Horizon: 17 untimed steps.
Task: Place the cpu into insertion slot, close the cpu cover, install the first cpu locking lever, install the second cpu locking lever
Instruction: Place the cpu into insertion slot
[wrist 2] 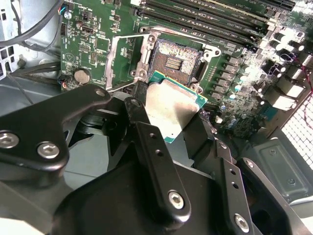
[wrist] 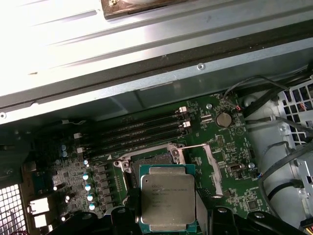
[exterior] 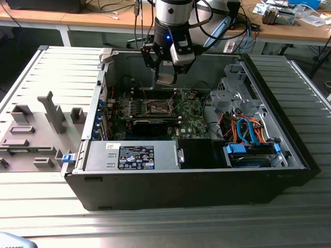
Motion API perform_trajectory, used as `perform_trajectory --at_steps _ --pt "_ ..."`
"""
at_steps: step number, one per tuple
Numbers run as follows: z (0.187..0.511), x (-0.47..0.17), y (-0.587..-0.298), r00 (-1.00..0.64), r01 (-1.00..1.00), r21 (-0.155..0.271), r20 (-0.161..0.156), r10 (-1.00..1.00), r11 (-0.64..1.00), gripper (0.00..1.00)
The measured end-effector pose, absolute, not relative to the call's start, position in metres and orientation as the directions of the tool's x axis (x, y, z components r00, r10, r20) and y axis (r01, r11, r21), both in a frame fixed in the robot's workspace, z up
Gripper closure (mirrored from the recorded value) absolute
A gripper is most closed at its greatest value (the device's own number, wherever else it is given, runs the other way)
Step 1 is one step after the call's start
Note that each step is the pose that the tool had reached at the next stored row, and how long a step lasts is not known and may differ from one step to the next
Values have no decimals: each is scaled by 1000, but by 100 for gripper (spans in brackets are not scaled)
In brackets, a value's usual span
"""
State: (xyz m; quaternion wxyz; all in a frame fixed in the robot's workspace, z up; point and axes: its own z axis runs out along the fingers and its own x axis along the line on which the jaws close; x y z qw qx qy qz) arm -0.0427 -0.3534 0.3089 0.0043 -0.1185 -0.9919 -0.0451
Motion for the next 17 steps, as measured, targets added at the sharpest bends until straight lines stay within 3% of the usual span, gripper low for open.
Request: perform_trajectory --at_steps 17 --pt "309 -43 -353 -968 251 88 19 250 964 46"
